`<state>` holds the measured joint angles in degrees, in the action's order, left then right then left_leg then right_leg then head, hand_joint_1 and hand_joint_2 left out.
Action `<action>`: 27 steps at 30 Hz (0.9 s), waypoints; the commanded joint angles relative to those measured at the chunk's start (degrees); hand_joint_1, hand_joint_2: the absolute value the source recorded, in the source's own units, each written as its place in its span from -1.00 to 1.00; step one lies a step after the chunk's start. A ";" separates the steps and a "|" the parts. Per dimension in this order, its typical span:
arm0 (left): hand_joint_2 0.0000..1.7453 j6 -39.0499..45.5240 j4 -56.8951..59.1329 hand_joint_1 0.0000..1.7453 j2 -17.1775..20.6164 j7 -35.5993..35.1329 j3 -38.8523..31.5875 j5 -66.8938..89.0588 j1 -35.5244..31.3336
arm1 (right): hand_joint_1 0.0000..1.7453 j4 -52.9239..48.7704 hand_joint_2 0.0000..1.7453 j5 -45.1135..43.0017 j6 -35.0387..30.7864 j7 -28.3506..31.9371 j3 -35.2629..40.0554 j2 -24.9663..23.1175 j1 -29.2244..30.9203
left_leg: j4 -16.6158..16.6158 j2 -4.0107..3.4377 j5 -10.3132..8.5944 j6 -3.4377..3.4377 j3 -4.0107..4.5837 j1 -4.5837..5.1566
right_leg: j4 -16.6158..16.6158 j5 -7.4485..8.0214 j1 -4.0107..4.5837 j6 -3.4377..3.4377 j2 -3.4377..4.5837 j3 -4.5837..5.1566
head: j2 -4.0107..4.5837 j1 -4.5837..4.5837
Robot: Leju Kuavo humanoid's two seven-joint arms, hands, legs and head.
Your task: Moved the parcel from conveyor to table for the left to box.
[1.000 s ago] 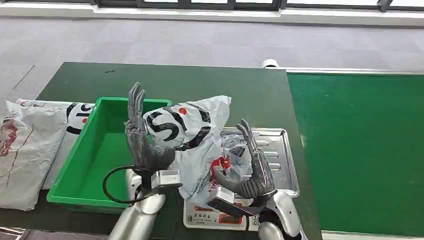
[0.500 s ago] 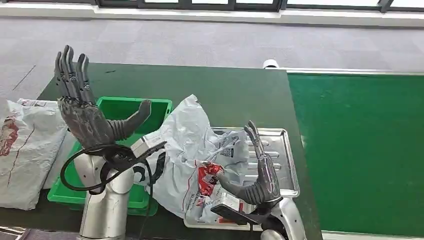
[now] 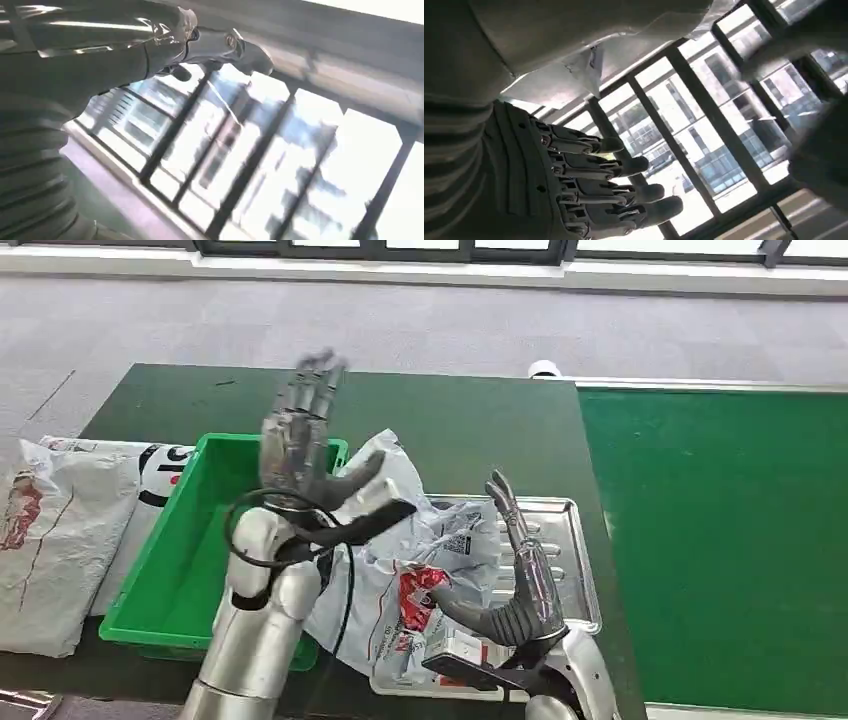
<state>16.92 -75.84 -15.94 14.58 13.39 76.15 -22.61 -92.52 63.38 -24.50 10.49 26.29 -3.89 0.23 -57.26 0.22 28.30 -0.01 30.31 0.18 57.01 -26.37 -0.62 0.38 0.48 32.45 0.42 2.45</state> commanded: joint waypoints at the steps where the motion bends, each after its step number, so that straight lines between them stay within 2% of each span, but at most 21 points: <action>1: 1.00 -2.95 39.73 -1.00 6.82 2.99 15.86 -3.48 -10.27 | -1.00 0.88 1.00 -3.22 0.56 2.91 -0.90 3.13 3.28 | 0.16 0.00 -0.04 -0.02 -0.23 0.02 | -0.13 0.01 -0.02 0.02 -0.02 -0.23 | 0.00 -0.02; 5: 1.00 -5.70 43.09 -1.00 6.84 4.23 16.41 -4.49 -10.48 | -1.00 1.80 1.00 -4.37 1.43 3.14 -0.42 3.23 5.54 | 0.14 -0.13 -0.03 -0.06 -0.18 -0.03 | -0.14 0.05 0.04 -0.01 0.12 -0.13 | 0.00 -0.02; 11: 1.00 -10.55 35.27 -1.00 10.01 4.77 17.84 -5.97 -4.85 | -1.00 3.79 1.00 -7.04 2.16 4.43 -0.03 3.96 8.00 | 0.14 -0.29 0.01 -0.03 -0.14 -0.01 | -0.06 0.03 0.01 0.00 0.29 -0.01 | 0.00 0.00; 17: 1.00 -12.92 33.17 -1.00 12.36 4.87 18.25 -7.08 -4.49 | -1.00 4.26 1.00 -7.94 3.26 4.81 0.06 3.45 9.54 | 0.28 -0.33 -0.04 -0.06 -0.27 -0.03 | -0.18 0.09 0.03 -0.02 0.25 -0.22 | 0.00 0.00; 19: 1.00 -13.20 33.15 -0.84 12.63 4.93 18.69 -7.06 -4.27 | -1.00 5.20 1.00 -8.38 3.97 4.93 0.07 3.06 10.86 | 0.44 -0.33 -0.13 -0.10 -0.32 -0.07 | -0.39 0.20 0.08 -0.03 0.24 -0.33 | 0.00 0.00; 20: 1.00 -13.21 32.95 1.00 12.65 5.06 18.72 -7.17 -4.07 | -1.00 5.48 1.00 -8.46 4.11 4.96 0.03 2.99 11.14 | 0.25 -0.33 -0.03 -0.06 -0.32 -0.02 | -0.15 0.08 0.02 0.00 0.29 -0.29 | 0.00 0.00; 22: 1.00 -13.35 32.69 1.00 12.77 5.01 18.81 -7.19 -3.93 | -1.00 5.72 1.00 -8.53 4.16 5.00 0.03 2.90 11.31 | 0.27 -0.37 0.01 -0.06 -0.06 -0.03 | -0.17 0.08 0.03 -0.01 0.29 -0.44 | 0.00 -0.02; 27: 1.00 -13.87 31.69 1.00 13.22 5.05 19.46 -7.06 -3.68 | -1.00 6.11 1.00 -8.83 4.23 5.28 0.10 2.96 11.45 | 0.20 -0.23 0.07 -0.06 -0.07 -0.03 | -0.12 -0.06 0.03 0.02 0.16 -0.54 | 0.00 0.00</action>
<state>4.61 -45.79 -6.56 19.87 29.05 68.83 -28.02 -91.32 55.08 -20.61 15.45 26.29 -1.97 8.61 -57.19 0.18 28.40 -0.02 30.29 0.17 57.01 -26.51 -0.62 0.42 0.47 31.90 0.42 2.45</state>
